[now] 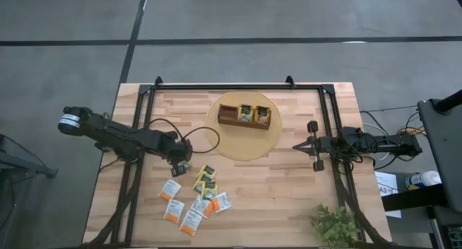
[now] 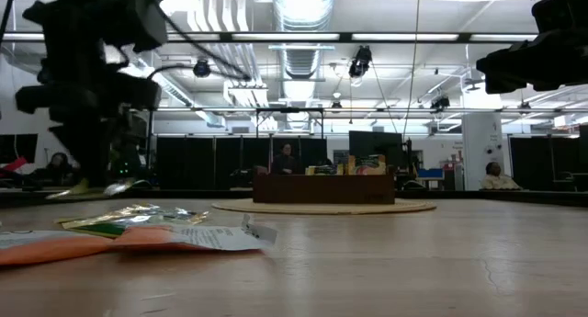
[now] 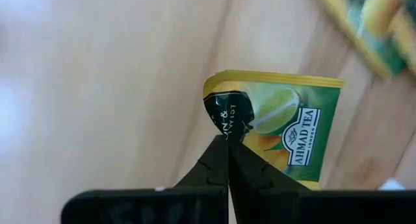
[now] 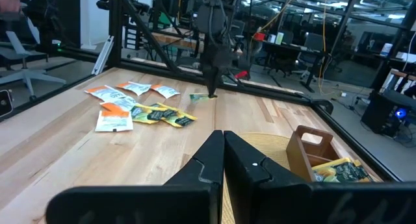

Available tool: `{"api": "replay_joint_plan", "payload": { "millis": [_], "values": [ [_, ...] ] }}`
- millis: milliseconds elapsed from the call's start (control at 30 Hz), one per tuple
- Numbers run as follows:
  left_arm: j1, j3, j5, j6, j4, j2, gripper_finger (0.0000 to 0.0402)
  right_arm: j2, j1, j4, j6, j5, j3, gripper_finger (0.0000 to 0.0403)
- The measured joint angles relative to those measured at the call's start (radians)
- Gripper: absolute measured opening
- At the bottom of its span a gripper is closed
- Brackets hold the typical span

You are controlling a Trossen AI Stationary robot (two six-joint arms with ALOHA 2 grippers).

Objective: Pick & Place Tea
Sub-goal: Put the green tea bag into the middle section of wooden organizer

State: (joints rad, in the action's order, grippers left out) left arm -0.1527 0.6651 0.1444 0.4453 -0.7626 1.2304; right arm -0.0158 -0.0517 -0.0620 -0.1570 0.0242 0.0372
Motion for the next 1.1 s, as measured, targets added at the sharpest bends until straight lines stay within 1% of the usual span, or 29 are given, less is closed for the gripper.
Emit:
{"api": "replay_joint_plan", "payload": {
  "millis": [100, 233, 600, 733, 1033, 1100],
  "values": [
    [0.009, 0.052, 0.066, -0.04, -0.021, -0.001, 0.0, 0.0, 0.0, 0.0, 0.0, 0.0, 0.0, 0.0009],
    [0.041, 0.136, 0.122, -0.142, -0.018, 0.001, 0.0, 0.0, 0.0, 0.0, 0.0, 0.0, 0.0, 0.0009],
    [0.17, 0.299, 0.126, -0.362, -0.003, 0.04, 0.0, 0.0, 0.0, 0.0, 0.0, 0.0, 0.0, 0.0009],
    [0.195, 0.344, 0.123, -0.437, 0.043, 0.07, 0.0, 0.0, 0.0, 0.0, 0.0, 0.0, 0.0, 0.0009],
    [0.233, 0.427, 0.129, -0.601, 0.178, 0.21, 0.0, 0.0, 0.0, 0.0, 0.0, 0.0, 0.0, 0.0009],
    [0.246, 0.449, 0.135, -0.612, 0.199, 0.245, 0.0, 0.0, 0.0, 0.0, 0.0, 0.0, 0.0, 0.0009]
  ]
}}
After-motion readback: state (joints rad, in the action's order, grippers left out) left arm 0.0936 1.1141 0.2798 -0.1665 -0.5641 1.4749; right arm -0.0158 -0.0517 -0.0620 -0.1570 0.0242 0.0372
